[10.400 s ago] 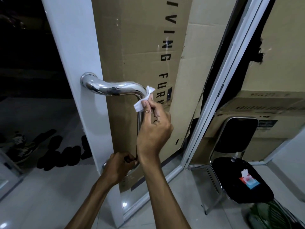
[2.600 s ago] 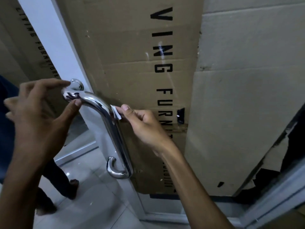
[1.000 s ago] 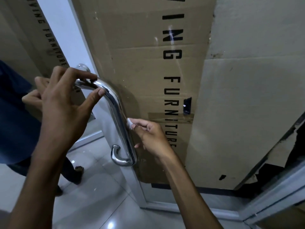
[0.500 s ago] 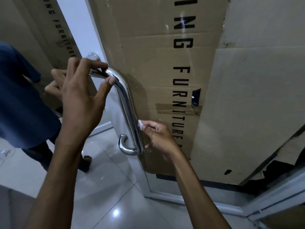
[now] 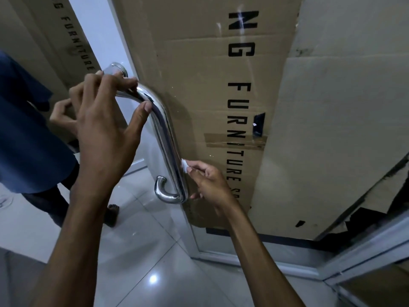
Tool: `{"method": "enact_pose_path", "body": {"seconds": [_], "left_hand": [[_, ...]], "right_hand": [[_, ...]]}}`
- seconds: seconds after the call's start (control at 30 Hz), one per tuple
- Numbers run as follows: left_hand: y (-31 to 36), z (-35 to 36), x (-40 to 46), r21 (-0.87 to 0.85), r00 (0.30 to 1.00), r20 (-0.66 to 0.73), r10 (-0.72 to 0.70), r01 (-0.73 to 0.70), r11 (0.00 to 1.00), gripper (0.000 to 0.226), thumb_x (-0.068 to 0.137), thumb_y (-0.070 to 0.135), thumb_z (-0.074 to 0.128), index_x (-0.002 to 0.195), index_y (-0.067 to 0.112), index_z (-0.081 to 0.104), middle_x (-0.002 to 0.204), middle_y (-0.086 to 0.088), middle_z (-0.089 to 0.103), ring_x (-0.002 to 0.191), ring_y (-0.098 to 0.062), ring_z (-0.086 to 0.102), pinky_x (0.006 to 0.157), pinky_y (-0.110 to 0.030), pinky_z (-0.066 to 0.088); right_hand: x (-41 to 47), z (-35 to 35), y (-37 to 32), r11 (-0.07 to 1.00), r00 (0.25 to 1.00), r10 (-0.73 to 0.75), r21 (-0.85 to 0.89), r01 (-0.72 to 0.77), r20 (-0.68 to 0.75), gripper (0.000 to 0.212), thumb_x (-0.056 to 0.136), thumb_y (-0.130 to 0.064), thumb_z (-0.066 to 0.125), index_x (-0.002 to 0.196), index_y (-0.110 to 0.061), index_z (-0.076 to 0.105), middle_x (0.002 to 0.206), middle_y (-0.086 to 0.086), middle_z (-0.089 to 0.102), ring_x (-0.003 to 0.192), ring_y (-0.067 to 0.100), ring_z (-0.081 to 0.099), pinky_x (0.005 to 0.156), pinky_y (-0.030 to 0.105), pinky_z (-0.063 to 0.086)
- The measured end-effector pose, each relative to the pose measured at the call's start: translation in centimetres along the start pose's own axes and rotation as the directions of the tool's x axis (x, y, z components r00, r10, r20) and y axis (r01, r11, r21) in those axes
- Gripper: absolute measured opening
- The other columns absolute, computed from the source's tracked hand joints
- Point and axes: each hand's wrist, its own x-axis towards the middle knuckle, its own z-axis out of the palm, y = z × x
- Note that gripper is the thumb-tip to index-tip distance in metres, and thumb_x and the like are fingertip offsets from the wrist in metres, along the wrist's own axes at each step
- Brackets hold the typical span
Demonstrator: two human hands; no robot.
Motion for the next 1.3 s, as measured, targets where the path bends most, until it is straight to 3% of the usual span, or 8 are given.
{"method": "enact_pose_path", "body": {"seconds": [0.1,0.2,0.37,0.53,0.63,0.8,1.13,1.3], "left_hand": [[-0.1,0.1,0.0,-0.007,1.0,-0.005,-0.007,0.007,1.0,0.037,0.096,0.056,0.062,0.127,0.038,0.055,0.133,0.011,0.048,0.14,-0.018,0.036,0.113,-0.065,0.029],[-0.2,0.2,-0.1,0.009,1.0,-0.014,-0.009,0.009,1.0,0.039,0.095,0.057,0.062,0.127,0.036,0.056,0.132,0.01,0.048,0.139,-0.018,0.036,0.113,-0.065,0.027],[-0.3,0.3,-0.1,-0.019,1.0,-0.024,-0.008,0.007,1.0,0.041,0.096,0.056,0.063,0.129,0.033,0.058,0.133,0.008,0.049,0.138,-0.014,0.034,0.116,-0.055,0.024],[-0.7,0.5,0.2,-0.016,1.0,-0.009,0.007,-0.007,1.0,0.043,0.095,0.059,0.062,0.13,0.034,0.056,0.122,0.021,0.037,0.138,-0.02,0.035,0.115,-0.061,0.028],[-0.9,0.5,0.1,-0.02,0.999,-0.029,0.018,-0.018,1.0,0.046,0.096,0.059,0.062,0.133,0.031,0.057,0.129,0.011,0.047,0.138,-0.021,0.036,0.119,-0.039,0.019],[-0.9,0.7,0.2,-0.011,0.998,-0.053,0.03,-0.03,0.999,0.045,0.097,0.057,0.062,0.132,0.029,0.059,0.134,0.002,0.053,0.139,-0.022,0.037,0.106,-0.04,0.018],[-1.3,0.9,0.4,-0.079,0.995,-0.078,0.066,-0.073,0.994,0.046,0.097,0.053,0.065,0.131,0.022,0.062,0.138,-0.003,0.054,0.142,-0.026,0.037,0.11,-0.016,0.006],[-2.2,1.2,0.5,-0.078,0.993,-0.082,0.085,-0.091,0.993,0.048,0.098,0.058,0.062,0.132,0.025,0.062,0.143,0.006,0.054,0.149,-0.019,0.032,0.114,-0.053,0.018]], "right_hand": [[0.0,-0.3,1.5,0.996,0.999,0.047,-0.076,-0.047,-0.002,0.017,0.107,-0.023,0.057,0.108,-0.03,0.072,0.101,0.01,0.077,0.073,0.022,0.054,0.045,0.021,0.041],[0.2,-0.8,2.0,0.998,1.0,0.019,-0.059,-0.019,0.015,0.02,0.108,-0.021,0.054,0.115,-0.029,0.071,0.089,-0.011,0.079,0.067,0.01,0.061,0.05,0.019,0.045],[0.9,-0.5,5.0,0.99,0.996,0.083,-0.111,-0.088,-0.044,0.02,0.105,-0.034,0.058,0.117,-0.026,0.073,0.1,0.009,0.078,0.075,0.023,0.06,0.051,0.025,0.047],[1.4,-0.7,6.7,0.992,0.991,0.094,-0.078,-0.101,-0.092,0.018,0.105,-0.037,0.058,0.114,-0.036,0.073,0.101,-0.004,0.079,0.081,0.018,0.067,0.055,0.03,0.05],[1.4,-0.4,8.1,0.984,0.986,0.115,-0.122,-0.13,-0.125,0.019,0.105,-0.043,0.057,0.111,-0.039,0.074,0.104,0.004,0.078,0.08,0.022,0.065,0.056,0.031,0.05],[1.6,0.1,10.0,0.996,0.978,0.033,-0.072,-0.049,-0.208,0.022,0.107,-0.035,0.056,0.12,-0.038,0.073,0.109,-0.007,0.078,0.098,0.022,0.074,0.068,0.038,0.059],[2.7,1.1,14.4,0.979,0.948,0.156,0.169,-0.112,-0.278,0.024,0.108,-0.022,0.054,0.126,-0.021,0.07,0.068,-0.005,0.062,0.051,0.008,0.04,0.052,0.025,0.049],[4.1,2.2,16.2,0.92,0.93,0.216,0.381,-0.093,-0.296,0.031,0.106,-0.008,0.051,0.135,-0.008,0.062,0.07,0.003,0.058,0.046,0.008,0.034,0.047,0.024,0.044]]}}
